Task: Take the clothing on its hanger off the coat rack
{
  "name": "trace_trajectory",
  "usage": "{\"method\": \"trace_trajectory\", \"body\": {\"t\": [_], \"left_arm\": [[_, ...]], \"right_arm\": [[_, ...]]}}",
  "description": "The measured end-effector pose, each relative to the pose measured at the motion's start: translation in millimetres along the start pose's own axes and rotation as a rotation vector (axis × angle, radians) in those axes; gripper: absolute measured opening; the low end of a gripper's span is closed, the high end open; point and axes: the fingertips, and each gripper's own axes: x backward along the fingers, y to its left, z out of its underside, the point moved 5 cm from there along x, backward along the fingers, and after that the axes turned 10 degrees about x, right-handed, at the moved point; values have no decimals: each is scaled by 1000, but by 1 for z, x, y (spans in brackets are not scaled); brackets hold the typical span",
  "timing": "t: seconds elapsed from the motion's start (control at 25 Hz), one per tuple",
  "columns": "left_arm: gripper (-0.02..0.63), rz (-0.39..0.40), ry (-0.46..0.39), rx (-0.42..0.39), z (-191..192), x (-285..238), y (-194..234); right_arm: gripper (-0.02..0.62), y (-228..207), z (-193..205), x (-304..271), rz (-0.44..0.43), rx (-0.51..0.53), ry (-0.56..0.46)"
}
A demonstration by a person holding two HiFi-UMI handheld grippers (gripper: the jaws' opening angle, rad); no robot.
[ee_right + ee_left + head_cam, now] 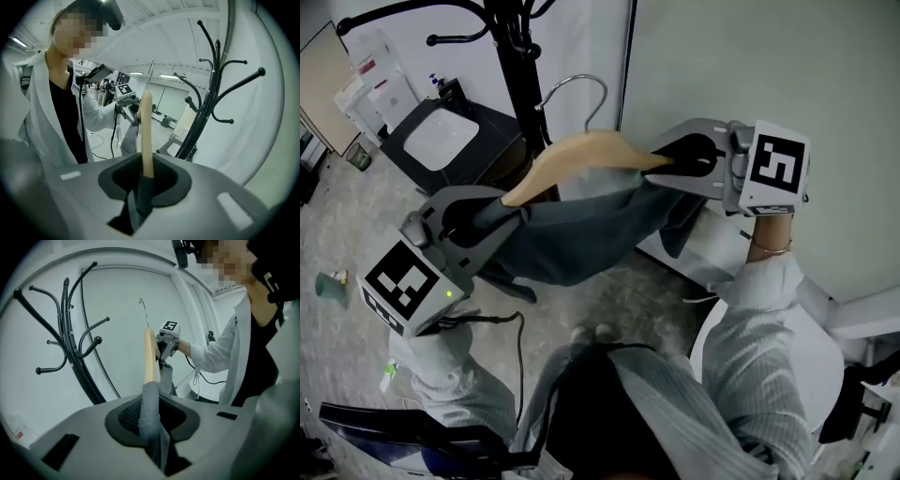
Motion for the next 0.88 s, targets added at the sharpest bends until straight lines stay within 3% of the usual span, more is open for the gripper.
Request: {"method": "trace_trajectory", "body": {"t": [0.28, 0.44, 0.68, 0.88], "left_arm": [[67, 87, 15, -4, 13, -6, -14], [67, 132, 37, -20, 14, -7, -19], [67, 170, 29, -12, 29, -6, -67], [67, 205, 36, 10, 32, -22, -66]], "right_arm": [[58, 34, 6, -9, 75, -67, -84], [58, 49, 10, -7, 100, -123, -84], [58, 106, 13, 4, 124, -164, -70], [60, 107, 27, 7, 127, -208, -66]]}}
